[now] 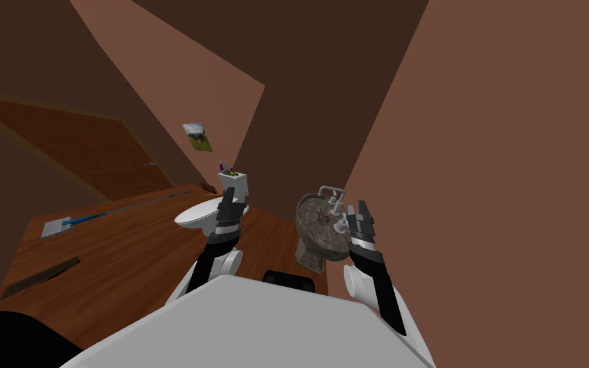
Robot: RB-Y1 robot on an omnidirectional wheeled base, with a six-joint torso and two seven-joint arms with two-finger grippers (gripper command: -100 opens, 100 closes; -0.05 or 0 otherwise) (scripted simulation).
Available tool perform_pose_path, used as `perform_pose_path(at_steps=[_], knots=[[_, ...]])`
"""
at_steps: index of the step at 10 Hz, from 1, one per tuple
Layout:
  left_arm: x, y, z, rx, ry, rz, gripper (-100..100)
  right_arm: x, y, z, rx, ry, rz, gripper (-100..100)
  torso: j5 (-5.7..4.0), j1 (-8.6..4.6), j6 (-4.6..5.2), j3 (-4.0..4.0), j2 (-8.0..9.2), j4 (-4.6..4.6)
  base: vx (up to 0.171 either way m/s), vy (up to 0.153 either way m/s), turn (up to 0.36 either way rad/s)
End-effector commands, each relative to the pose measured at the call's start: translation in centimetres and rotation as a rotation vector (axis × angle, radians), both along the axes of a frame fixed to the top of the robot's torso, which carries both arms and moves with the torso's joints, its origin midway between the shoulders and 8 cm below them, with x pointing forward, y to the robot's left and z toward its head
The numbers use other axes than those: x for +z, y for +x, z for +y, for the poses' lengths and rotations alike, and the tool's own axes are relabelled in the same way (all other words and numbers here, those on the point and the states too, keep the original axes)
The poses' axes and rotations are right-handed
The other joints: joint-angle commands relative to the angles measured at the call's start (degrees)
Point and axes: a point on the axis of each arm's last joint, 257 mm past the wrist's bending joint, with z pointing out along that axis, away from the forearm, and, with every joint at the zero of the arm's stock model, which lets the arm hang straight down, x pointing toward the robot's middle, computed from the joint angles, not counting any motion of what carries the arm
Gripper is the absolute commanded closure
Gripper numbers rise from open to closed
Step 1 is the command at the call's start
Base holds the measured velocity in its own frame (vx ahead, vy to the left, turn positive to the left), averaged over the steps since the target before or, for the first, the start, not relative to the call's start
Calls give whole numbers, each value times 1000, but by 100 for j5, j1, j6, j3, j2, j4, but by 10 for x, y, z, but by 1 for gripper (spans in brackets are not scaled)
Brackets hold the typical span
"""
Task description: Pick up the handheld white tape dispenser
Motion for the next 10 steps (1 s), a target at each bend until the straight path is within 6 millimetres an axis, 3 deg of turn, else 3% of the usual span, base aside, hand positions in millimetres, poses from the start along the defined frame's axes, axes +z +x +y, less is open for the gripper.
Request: perform_pose_path(at_steps=[1,6,10], knots=[[0,0,0,0,0,0,0,-5,3,1,3,-52,21,-100,0,0,0,0,0,0,-10,17,40],[0,0,0,0,0,0,0,-28,12,-8,-31,-251,104,-100,6,25,-1,9,16,3,-34,56,74],[0,0,0,0,0,0,0,-52,23,-37,-125,-496,195,-100,7,32,-1,17,30,6,-62,85,132]])
